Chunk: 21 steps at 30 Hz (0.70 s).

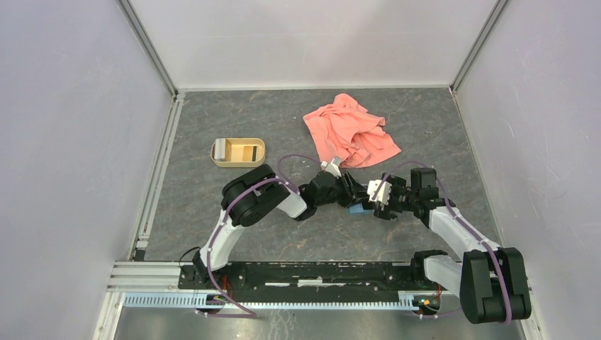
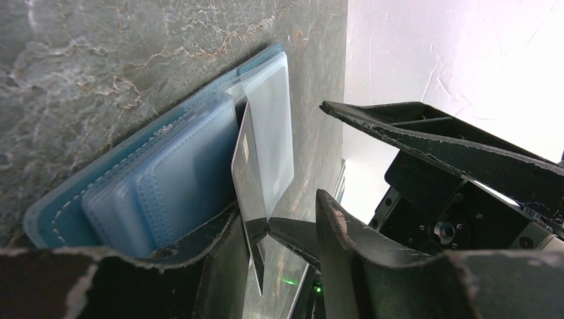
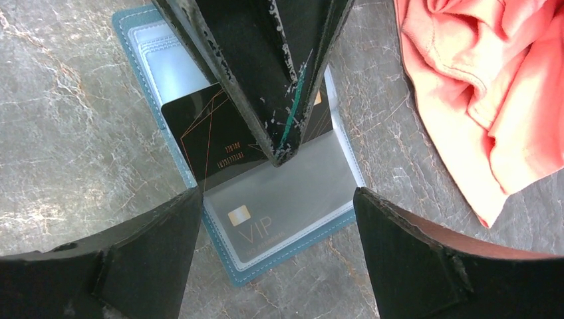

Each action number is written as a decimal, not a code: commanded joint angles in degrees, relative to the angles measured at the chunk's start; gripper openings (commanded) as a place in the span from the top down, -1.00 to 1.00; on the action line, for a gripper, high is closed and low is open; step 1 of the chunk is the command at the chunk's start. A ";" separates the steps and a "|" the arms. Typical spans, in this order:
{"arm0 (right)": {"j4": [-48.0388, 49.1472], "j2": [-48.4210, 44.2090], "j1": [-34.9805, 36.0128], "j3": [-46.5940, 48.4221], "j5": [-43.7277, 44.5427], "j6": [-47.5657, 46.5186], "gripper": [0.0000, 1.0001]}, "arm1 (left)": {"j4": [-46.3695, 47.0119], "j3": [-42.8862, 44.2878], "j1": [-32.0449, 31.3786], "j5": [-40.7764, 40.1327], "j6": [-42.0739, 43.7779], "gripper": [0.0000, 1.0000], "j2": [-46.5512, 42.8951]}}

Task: Put the credit cards into the card holder
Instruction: Insert the credit card into the card holder.

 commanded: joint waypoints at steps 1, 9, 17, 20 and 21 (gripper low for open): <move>2.13 0.63 0.12 0.39 1.49 1.12 -0.80 | -7.29 -1.40 0.84 -0.15 2.60 0.05 0.67; -2.77 0.19 0.09 1.55 -3.00 -2.04 -0.92 | -7.91 1.44 0.84 -0.75 1.18 0.12 2.30; -1.21 0.75 0.09 2.37 -5.24 1.51 -0.91 | -7.61 3.17 0.75 -1.70 -0.70 0.16 4.27; 1.78 0.43 0.10 2.02 -5.77 4.95 -0.90 | -7.49 3.87 0.71 -1.85 -1.11 0.17 4.78; 2.31 0.36 0.06 2.01 -6.26 5.93 -0.90 | -7.46 4.10 0.67 -1.92 -1.28 0.17 4.95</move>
